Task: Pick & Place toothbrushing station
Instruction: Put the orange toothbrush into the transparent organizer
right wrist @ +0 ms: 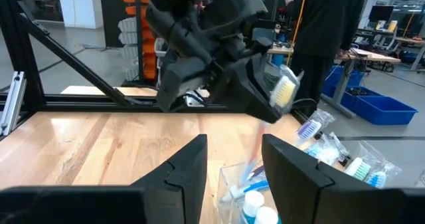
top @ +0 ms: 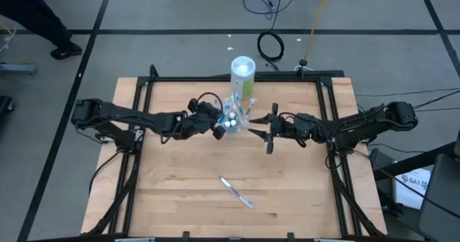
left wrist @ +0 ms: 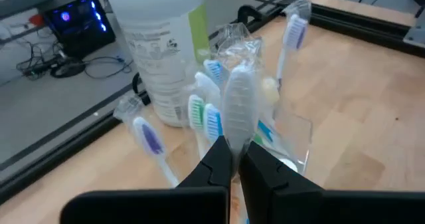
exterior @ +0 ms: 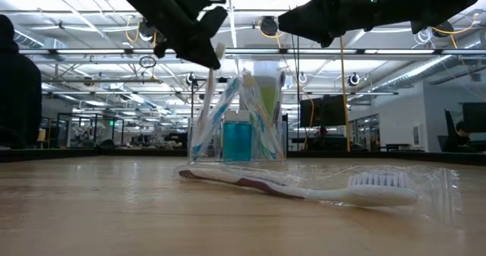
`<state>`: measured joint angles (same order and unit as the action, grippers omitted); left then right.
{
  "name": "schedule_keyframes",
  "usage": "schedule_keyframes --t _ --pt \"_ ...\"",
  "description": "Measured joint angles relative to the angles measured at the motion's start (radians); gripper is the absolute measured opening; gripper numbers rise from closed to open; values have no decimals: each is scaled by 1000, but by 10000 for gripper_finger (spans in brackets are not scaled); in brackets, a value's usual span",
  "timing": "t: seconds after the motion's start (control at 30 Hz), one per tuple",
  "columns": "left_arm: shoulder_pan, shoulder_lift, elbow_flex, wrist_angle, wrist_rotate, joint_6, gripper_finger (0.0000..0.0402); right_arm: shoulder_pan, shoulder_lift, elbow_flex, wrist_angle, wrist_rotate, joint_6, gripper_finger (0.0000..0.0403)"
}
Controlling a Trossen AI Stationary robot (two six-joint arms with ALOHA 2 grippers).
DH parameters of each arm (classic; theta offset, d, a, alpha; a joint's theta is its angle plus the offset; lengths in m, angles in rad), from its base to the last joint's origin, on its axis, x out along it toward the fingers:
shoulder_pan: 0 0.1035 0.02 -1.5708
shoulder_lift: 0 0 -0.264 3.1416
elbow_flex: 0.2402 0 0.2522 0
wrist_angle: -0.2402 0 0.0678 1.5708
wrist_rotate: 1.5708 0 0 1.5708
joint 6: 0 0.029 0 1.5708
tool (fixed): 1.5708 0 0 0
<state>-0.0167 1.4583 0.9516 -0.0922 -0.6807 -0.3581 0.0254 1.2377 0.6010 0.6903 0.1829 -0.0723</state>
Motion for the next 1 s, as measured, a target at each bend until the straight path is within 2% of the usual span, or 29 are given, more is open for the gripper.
schedule_keyframes --t 0.17,0.4,0.57,0.7,1.0 --pt "14 37 0 -19 39 -85 23 0 0 0 -2 0 0 135" --pt "38 65 0 -61 96 -151 6 0 0 0 -2 0 0 135" --pt "57 89 1 -79 109 -200 31 0 0 0 -3 0 0 135" --pt "74 94 0 -94 156 -205 36 0 0 0 -4 0 0 135" --pt "75 95 0 -94 165 -194 36 0 0 0 -8 0 0 134"
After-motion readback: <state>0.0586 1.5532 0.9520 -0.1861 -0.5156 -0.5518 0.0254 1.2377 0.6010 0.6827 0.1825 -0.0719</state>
